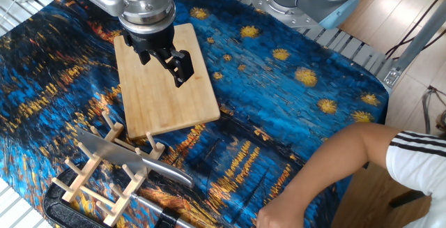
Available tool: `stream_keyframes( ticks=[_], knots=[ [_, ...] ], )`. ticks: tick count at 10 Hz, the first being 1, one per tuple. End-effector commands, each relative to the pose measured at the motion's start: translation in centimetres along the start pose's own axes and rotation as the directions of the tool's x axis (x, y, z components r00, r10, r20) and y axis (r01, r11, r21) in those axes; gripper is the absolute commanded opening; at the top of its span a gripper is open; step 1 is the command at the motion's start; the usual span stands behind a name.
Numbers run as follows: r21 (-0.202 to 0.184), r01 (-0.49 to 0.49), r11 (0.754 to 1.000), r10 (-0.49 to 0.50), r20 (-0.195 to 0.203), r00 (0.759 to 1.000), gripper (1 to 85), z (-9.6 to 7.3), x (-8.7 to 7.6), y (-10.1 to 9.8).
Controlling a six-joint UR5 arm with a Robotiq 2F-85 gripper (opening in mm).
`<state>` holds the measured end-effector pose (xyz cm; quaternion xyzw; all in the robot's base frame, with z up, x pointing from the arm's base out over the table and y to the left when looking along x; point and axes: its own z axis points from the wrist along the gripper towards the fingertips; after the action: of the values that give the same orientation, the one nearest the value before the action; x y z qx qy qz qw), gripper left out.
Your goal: Put the knife on the cutting board
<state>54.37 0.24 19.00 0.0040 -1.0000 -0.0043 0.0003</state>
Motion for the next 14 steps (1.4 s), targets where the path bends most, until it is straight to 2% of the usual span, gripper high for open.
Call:
stream_keyframes(
  ticks=[1, 7, 8, 9, 11, 12, 14],
  knots=[
    [0.012, 0.139, 0.99, -0.138, -0.056, 0.989, 1.0, 0.1, 1.5, -0.3],
    [0.015, 0.159, 0.987, -0.158, -0.05, 0.986, 1.0, 0.2, 1.4, -0.5],
    [0.028, 0.213, 0.977, -0.211, -0.06, 0.976, 1.0, 0.2, 1.9, -1.3],
    [0.045, 0.297, 0.954, -0.294, -0.062, 0.954, 1.0, 0.2, 2.1, -2.2],
    [0.106, 0.468, 0.878, -0.464, -0.058, 0.884, 1.0, -1.0, 1.7, -4.3],
    [0.119, 0.567, 0.815, -0.567, -0.035, 0.823, 1.0, -1.4, 0.8, -4.2],
    [0.135, 0.727, 0.673, -0.733, -0.007, 0.68, 2.3, -1.1, -0.3, -3.9]
  ],
)
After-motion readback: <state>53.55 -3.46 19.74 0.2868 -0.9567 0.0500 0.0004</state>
